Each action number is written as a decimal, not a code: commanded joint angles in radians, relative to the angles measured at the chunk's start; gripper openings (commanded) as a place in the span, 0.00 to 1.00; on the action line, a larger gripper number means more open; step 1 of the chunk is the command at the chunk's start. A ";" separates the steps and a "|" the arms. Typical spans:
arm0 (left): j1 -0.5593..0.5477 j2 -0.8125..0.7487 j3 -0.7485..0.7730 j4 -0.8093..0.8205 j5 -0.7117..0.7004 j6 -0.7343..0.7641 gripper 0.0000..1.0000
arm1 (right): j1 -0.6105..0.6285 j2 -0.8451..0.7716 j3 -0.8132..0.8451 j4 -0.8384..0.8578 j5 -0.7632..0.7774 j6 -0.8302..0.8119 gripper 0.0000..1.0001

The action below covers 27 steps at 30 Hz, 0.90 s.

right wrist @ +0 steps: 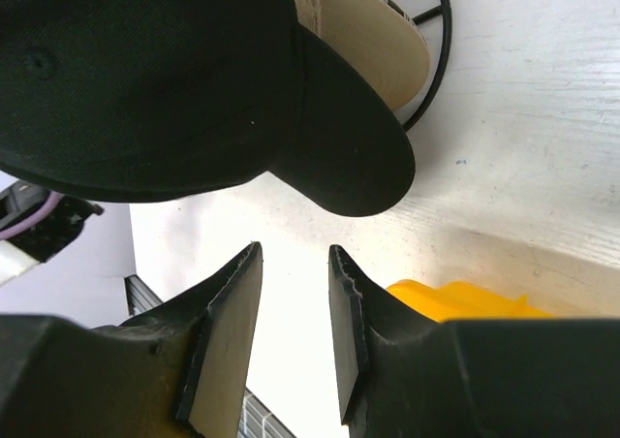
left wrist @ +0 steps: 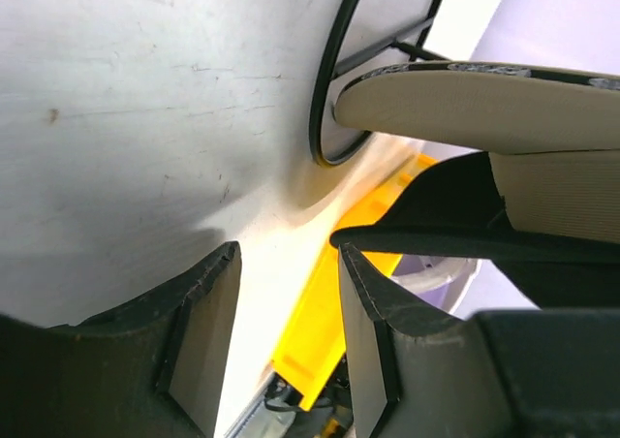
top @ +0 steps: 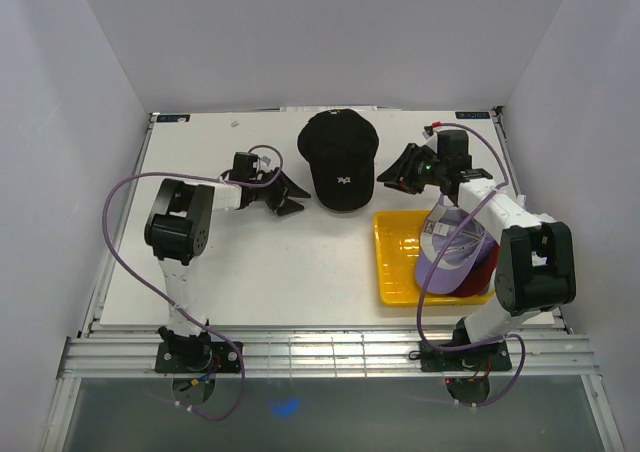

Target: Stack the hats

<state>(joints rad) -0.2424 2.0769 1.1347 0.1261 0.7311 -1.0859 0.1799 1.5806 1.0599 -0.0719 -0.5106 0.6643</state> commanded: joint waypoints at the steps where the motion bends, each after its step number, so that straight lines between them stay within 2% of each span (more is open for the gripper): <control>1: 0.021 -0.159 0.048 -0.172 -0.070 0.115 0.55 | 0.003 -0.045 0.081 -0.049 0.024 -0.045 0.40; 7: 0.023 -0.317 0.059 -0.321 -0.188 0.218 0.56 | 0.000 -0.149 0.124 -0.140 0.069 -0.071 0.41; 12: -0.006 -0.512 0.054 -0.367 -0.272 0.268 0.57 | -0.022 -0.290 0.169 -0.210 0.058 -0.057 0.42; 15: -0.110 -0.564 0.114 -0.437 -0.340 0.329 0.58 | -0.046 -0.376 0.219 -0.235 0.014 -0.020 0.45; 19: -0.338 -0.554 0.244 -0.487 -0.494 0.368 0.59 | -0.077 -0.474 0.293 -0.247 -0.058 0.046 0.47; 24: -0.526 -0.503 0.286 -0.445 -0.608 0.380 0.59 | -0.099 -0.594 0.393 -0.270 -0.082 0.107 0.50; 27: -0.679 -0.445 0.336 -0.415 -0.680 0.405 0.59 | -0.100 -0.640 0.426 -0.270 -0.078 0.150 0.50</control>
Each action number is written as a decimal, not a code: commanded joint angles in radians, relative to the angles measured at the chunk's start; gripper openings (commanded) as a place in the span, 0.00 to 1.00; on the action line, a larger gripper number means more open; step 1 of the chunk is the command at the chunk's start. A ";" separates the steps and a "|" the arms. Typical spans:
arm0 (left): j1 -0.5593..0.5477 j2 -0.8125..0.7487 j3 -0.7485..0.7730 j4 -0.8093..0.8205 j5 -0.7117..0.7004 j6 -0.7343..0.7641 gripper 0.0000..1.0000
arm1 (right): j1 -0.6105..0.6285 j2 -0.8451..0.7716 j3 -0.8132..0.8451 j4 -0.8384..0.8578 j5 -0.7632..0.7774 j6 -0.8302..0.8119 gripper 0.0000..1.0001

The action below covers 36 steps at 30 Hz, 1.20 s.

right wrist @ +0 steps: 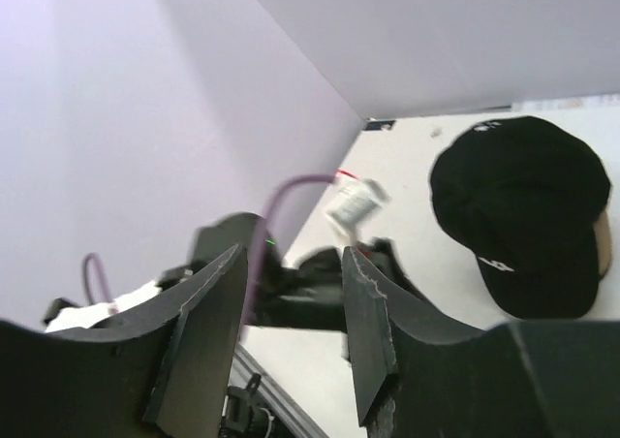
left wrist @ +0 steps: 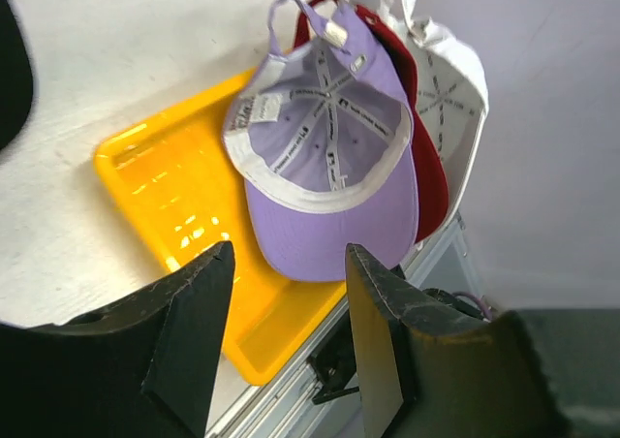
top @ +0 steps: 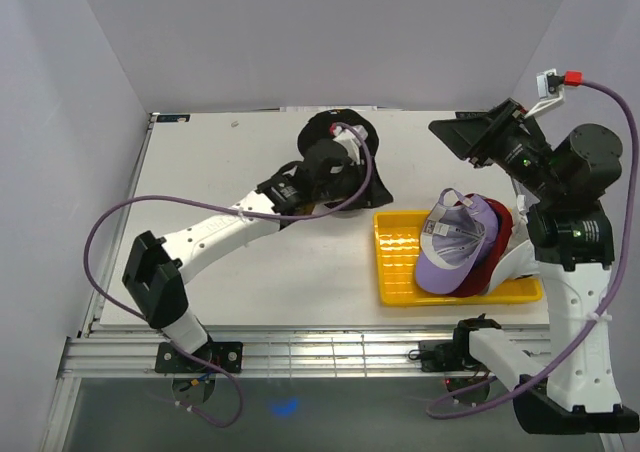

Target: Stack the hats

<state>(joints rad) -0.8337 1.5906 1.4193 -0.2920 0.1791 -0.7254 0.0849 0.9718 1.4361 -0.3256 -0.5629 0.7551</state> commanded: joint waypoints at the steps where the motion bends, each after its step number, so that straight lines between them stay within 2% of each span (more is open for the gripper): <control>1: -0.114 0.060 0.070 0.011 -0.141 0.050 0.60 | -0.005 -0.041 0.056 -0.016 -0.023 0.069 0.50; 9: -0.327 0.310 0.320 0.011 -0.245 0.135 0.60 | -0.005 -0.102 0.073 -0.020 0.004 0.128 0.50; 15: -0.418 0.492 0.498 -0.071 -0.314 0.196 0.61 | -0.004 -0.110 0.050 -0.021 -0.008 0.135 0.50; 22: -0.467 0.597 0.621 -0.128 -0.372 0.238 0.62 | -0.004 -0.110 0.040 -0.021 -0.019 0.124 0.50; 32: -0.495 0.651 0.656 -0.159 -0.421 0.274 0.62 | -0.004 -0.120 0.001 -0.020 -0.020 0.107 0.51; 36: -0.496 0.695 0.710 -0.220 -0.481 0.276 0.61 | -0.004 -0.128 -0.014 -0.020 -0.017 0.099 0.51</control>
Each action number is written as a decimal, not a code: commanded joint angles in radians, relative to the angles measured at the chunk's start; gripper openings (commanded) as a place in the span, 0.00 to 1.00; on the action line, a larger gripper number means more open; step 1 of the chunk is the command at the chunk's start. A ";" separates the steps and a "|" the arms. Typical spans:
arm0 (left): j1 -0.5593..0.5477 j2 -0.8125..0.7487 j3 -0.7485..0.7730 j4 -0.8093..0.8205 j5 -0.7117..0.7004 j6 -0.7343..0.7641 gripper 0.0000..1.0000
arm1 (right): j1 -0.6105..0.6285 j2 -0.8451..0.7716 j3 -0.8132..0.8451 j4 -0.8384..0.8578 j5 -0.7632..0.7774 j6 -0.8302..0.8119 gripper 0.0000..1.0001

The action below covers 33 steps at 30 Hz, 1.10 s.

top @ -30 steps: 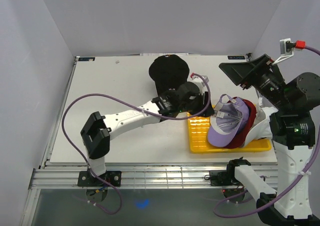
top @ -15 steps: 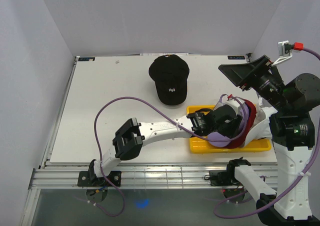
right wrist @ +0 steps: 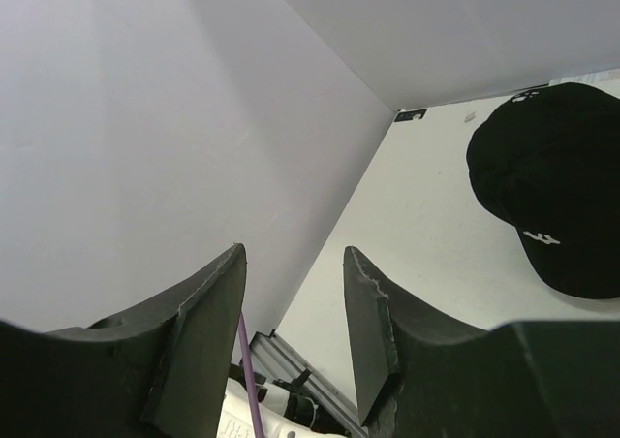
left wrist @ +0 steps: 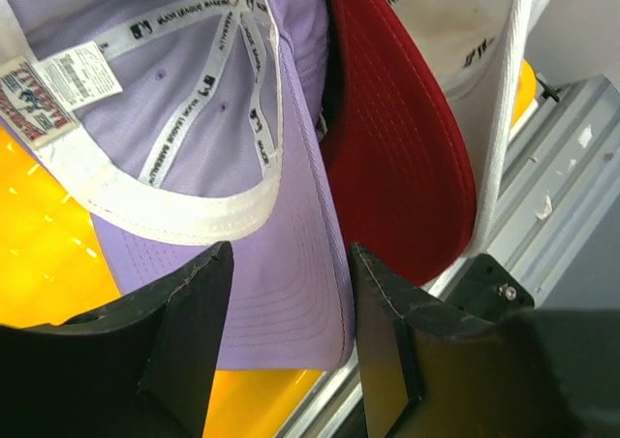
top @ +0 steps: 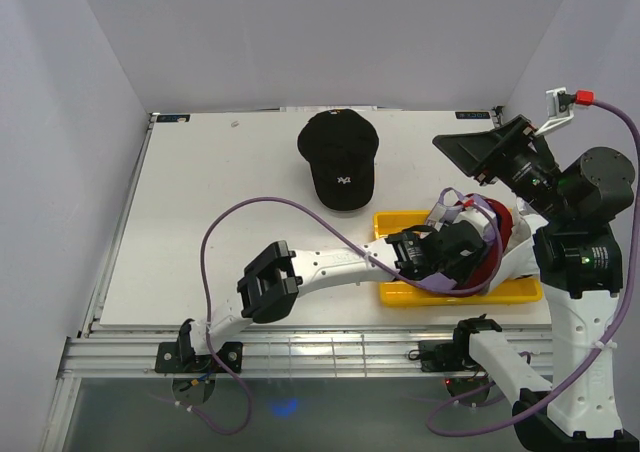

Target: Stack the hats

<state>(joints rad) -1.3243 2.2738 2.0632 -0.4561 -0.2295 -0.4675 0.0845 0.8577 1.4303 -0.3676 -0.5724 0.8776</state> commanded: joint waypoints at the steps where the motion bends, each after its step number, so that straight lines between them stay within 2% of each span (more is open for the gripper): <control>1: -0.009 0.015 0.069 -0.061 -0.085 0.018 0.61 | -0.005 -0.016 -0.010 0.022 -0.007 -0.025 0.51; 4: -0.009 0.026 0.077 -0.072 -0.105 0.021 0.60 | -0.003 -0.017 -0.013 0.021 -0.007 -0.031 0.51; 7: -0.009 0.045 0.103 -0.096 -0.114 0.017 0.55 | -0.003 -0.017 -0.016 0.021 -0.006 -0.035 0.51; 8: -0.009 0.050 0.109 -0.110 -0.114 0.015 0.47 | -0.003 -0.017 -0.016 0.022 -0.006 -0.035 0.51; 11: -0.009 0.049 0.112 -0.119 -0.116 0.009 0.32 | -0.003 -0.019 -0.016 0.021 -0.003 -0.037 0.51; 12: -0.009 0.047 0.112 -0.121 -0.116 0.007 0.21 | -0.005 -0.019 -0.014 0.021 -0.003 -0.038 0.51; 15: -0.007 0.026 0.112 -0.118 -0.111 0.006 0.00 | -0.003 -0.016 -0.013 0.021 -0.004 -0.038 0.51; 23: 0.019 -0.079 0.112 -0.089 -0.005 -0.057 0.00 | -0.003 -0.014 -0.004 0.021 -0.001 -0.037 0.51; 33: 0.132 -0.306 -0.136 0.074 0.195 -0.174 0.00 | -0.005 -0.017 0.002 0.025 -0.003 -0.032 0.51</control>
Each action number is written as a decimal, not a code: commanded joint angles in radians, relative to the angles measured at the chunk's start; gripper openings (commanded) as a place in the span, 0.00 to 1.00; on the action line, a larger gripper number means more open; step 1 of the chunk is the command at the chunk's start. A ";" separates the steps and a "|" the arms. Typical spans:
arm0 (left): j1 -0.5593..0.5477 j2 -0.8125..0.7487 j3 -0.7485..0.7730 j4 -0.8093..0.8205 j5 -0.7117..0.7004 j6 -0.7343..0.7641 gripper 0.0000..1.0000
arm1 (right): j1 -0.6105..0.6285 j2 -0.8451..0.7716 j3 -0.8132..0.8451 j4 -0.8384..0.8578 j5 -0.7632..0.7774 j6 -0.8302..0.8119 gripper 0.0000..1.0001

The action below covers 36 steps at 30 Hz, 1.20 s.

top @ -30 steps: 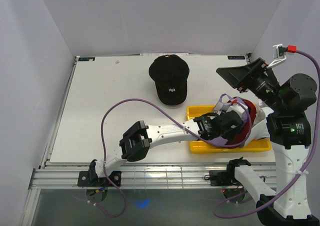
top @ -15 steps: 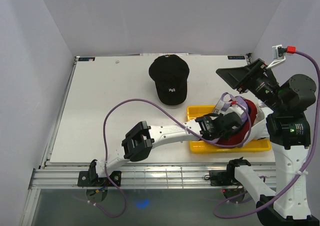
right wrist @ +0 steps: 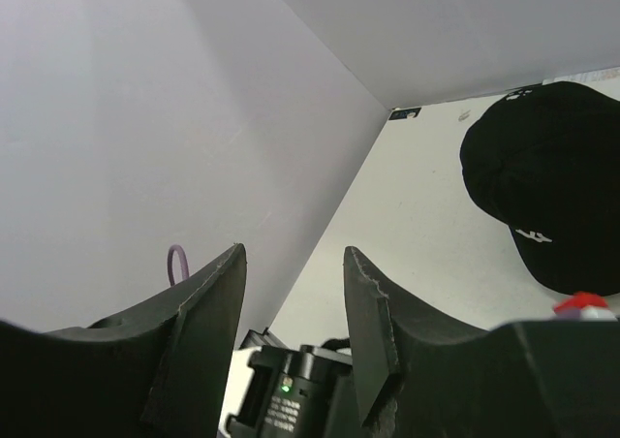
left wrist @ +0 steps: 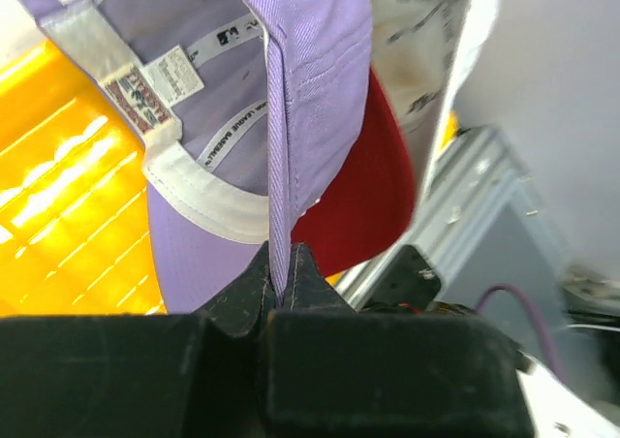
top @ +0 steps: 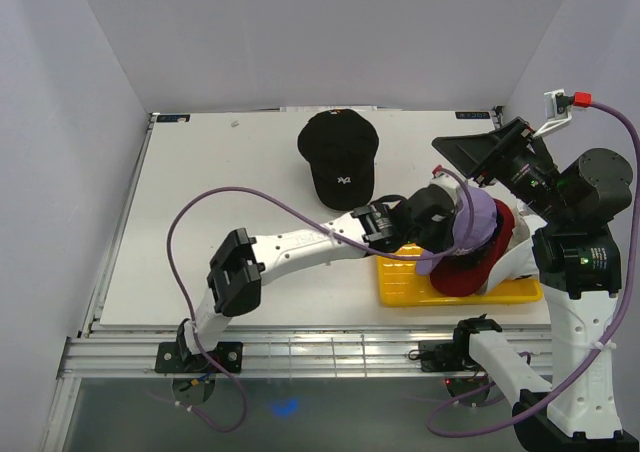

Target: Stack the hats

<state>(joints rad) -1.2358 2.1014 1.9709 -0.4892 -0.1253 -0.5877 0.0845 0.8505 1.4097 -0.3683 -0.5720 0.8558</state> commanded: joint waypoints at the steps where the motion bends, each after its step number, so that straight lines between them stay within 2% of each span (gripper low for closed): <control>1: 0.056 -0.173 -0.096 0.130 0.140 -0.079 0.00 | -0.003 -0.011 0.023 0.028 -0.005 -0.009 0.51; 13: 0.358 -0.399 -0.372 0.480 0.466 -0.322 0.00 | -0.003 0.015 0.028 0.065 0.006 0.026 0.50; 20: 0.560 -0.385 -0.368 0.697 0.595 -0.530 0.00 | -0.005 0.062 0.017 0.058 0.041 0.014 0.49; 25: 0.637 -0.359 -0.372 0.814 0.605 -0.659 0.00 | -0.005 0.074 -0.043 0.068 0.092 0.011 0.50; 28: 0.683 -0.363 -0.421 0.949 0.609 -0.773 0.00 | -0.003 0.104 -0.071 0.083 0.101 0.006 0.54; 31: 0.713 -0.371 -0.478 1.079 0.609 -0.862 0.00 | -0.003 0.154 -0.093 0.114 0.075 -0.003 0.64; 32: 0.723 -0.379 -0.506 1.097 0.604 -0.895 0.00 | -0.003 0.174 -0.118 0.162 0.051 0.006 0.72; 36: 0.746 -0.397 -0.567 1.172 0.598 -0.965 0.00 | 0.003 0.223 -0.163 0.253 0.017 0.026 0.85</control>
<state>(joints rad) -0.5037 1.7679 1.4357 0.5377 0.4614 -1.4475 0.0849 1.0500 1.2713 -0.2424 -0.5186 0.8730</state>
